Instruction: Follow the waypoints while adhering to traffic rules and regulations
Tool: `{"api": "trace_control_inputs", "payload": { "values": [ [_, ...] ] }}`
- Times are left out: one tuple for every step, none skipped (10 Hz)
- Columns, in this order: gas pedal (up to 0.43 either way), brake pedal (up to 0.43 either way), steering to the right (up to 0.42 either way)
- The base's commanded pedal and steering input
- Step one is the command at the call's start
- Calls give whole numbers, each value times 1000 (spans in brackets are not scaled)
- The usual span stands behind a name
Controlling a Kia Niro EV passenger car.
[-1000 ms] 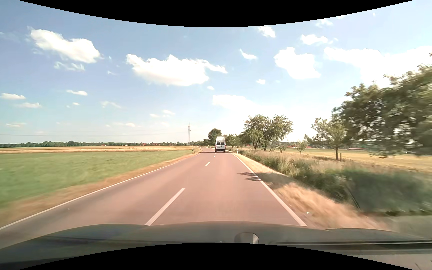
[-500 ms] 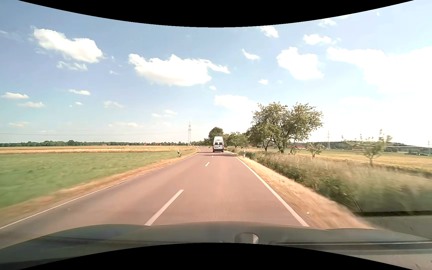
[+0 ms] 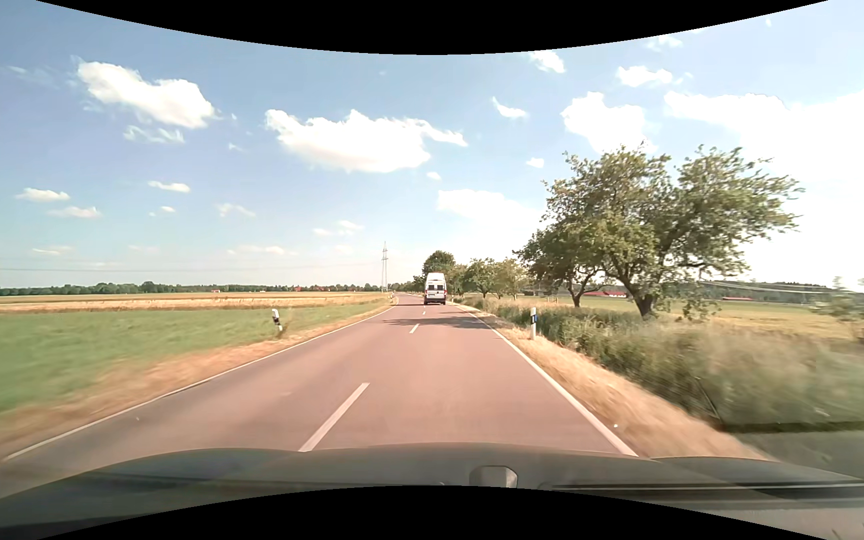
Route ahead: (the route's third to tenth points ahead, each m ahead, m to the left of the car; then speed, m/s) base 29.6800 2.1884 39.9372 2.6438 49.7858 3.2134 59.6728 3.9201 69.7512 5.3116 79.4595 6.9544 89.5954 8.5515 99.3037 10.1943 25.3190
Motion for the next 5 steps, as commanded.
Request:
{"api": "trace_control_inputs", "payload": {
  "values": [
    [169,6,-14],
    [169,6,-15],
    [169,6,-15],
    [169,6,-15],
    [169,6,-15]
  ]
}}
